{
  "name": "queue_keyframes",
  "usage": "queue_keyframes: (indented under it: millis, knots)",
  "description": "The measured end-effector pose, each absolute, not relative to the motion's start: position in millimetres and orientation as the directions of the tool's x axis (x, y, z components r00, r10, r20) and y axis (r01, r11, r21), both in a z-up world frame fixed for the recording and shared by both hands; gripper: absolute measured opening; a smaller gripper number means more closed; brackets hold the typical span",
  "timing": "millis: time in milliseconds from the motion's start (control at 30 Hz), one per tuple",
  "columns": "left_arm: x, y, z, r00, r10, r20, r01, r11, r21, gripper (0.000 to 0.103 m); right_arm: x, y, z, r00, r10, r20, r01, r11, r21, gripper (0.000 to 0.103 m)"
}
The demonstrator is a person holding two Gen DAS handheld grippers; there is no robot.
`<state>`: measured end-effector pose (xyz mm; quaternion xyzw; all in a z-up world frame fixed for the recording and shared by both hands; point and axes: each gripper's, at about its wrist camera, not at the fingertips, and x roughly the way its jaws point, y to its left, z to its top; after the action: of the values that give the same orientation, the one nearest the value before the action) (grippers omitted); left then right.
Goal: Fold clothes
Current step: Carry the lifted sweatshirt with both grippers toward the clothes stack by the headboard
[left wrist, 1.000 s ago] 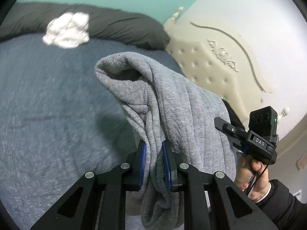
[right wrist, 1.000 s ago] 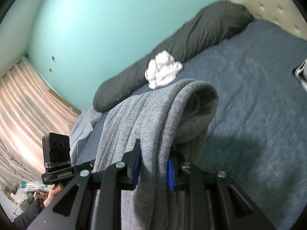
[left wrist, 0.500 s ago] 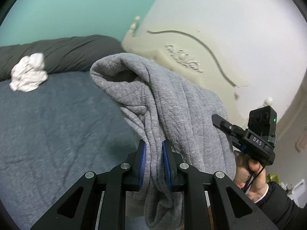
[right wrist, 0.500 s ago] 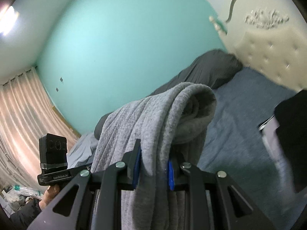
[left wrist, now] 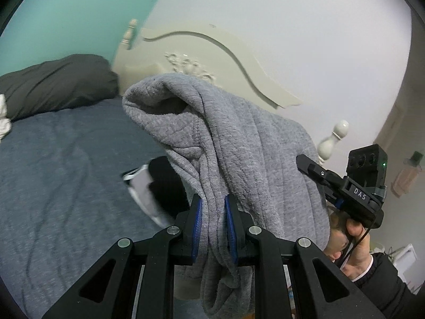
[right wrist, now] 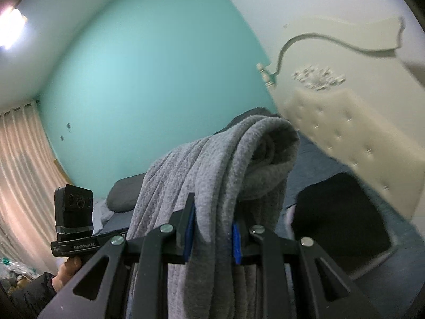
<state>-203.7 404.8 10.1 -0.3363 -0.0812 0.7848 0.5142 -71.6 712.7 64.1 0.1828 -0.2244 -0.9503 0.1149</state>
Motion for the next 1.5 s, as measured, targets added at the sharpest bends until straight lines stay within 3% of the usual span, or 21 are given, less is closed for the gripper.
queue_keyframes:
  millis: [600, 800, 1133, 1500]
  knots:
    - [-194.9, 584.6, -10.3, -0.101, 0.903, -0.418, -0.775, -0.335, -0.535, 0.019, -30.3, 865.6, 71.3, -0.928, -0.132, -0.348, -0.023, -0.913, 0.407, 0.023]
    - [-223.3, 601.1, -51.9, -0.115, 0.891, -0.438, -0.708, -0.383, -0.594, 0.019, -79.9, 881.6, 44.3, -0.899, -0.142, -0.415, -0.032, -0.922, 0.385, 0.023]
    - [-281.8, 601.5, -146.8, -0.117, 0.853, -0.509, -0.572, -0.477, -0.667, 0.019, -200.4, 870.3, -30.8, -0.764, -0.177, -0.621, -0.031, -0.95, 0.309, 0.022]
    - [-314.7, 590.2, -173.5, -0.094, 0.867, -0.49, -0.47, -0.473, -0.746, 0.02, -270.8, 865.7, -73.2, -0.657, -0.196, -0.728, -0.013, -0.962, 0.271, 0.023]
